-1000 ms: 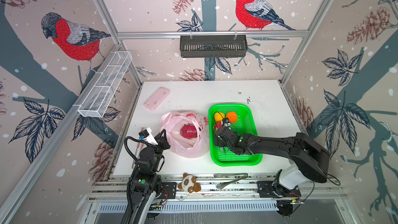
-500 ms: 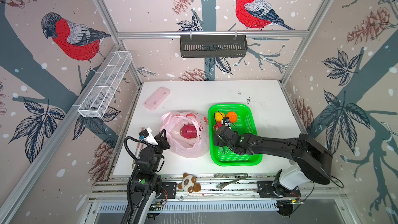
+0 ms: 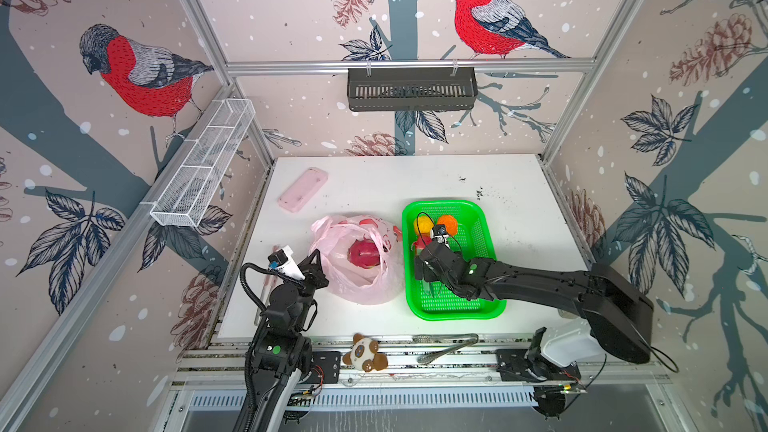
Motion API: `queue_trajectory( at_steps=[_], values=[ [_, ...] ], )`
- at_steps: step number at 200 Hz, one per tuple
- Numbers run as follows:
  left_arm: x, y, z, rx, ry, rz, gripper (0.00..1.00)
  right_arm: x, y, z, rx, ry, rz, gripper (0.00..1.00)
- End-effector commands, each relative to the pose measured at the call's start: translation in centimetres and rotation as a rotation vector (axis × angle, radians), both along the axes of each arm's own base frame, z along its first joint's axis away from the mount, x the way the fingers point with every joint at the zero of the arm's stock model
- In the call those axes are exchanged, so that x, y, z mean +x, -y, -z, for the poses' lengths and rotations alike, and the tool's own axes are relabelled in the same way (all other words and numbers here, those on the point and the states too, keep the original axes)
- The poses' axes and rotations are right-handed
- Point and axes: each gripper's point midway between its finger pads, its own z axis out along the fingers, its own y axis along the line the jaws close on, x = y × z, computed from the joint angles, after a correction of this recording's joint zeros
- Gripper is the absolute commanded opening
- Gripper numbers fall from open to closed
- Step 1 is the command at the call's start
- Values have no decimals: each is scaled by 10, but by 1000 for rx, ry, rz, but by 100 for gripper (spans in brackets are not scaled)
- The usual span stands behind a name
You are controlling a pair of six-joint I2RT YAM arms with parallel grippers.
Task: Untie the knot of the plastic bag and take out the fruit
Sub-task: 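Open the right gripper to release the dragon fruit in the basket, then move the right gripper back over the pink bag mouth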
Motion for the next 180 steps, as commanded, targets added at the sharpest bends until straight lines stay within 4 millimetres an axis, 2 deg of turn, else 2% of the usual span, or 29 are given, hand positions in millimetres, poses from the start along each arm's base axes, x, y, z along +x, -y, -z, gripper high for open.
queue_trajectory(
  at_steps=[1,67,104,127,149,180],
  values=[
    [1,0,-8,-7,31,0,0,3,8,-10,-21,33,20,99],
    [2,1,-9,-12,36,1,0,8,29,-54,-40,120,31,98],
    [4,2,-9,-9,33,6,0,12,31,-83,-58,173,-4,96],
    [6,2,-7,-6,24,7,0,16,25,-100,-72,209,-44,94],
    [6,3,-8,-3,23,9,0,19,13,-126,-67,261,-101,91],
    [7,3,-7,3,17,9,0,22,-14,-162,-75,330,-197,87]
  ],
)
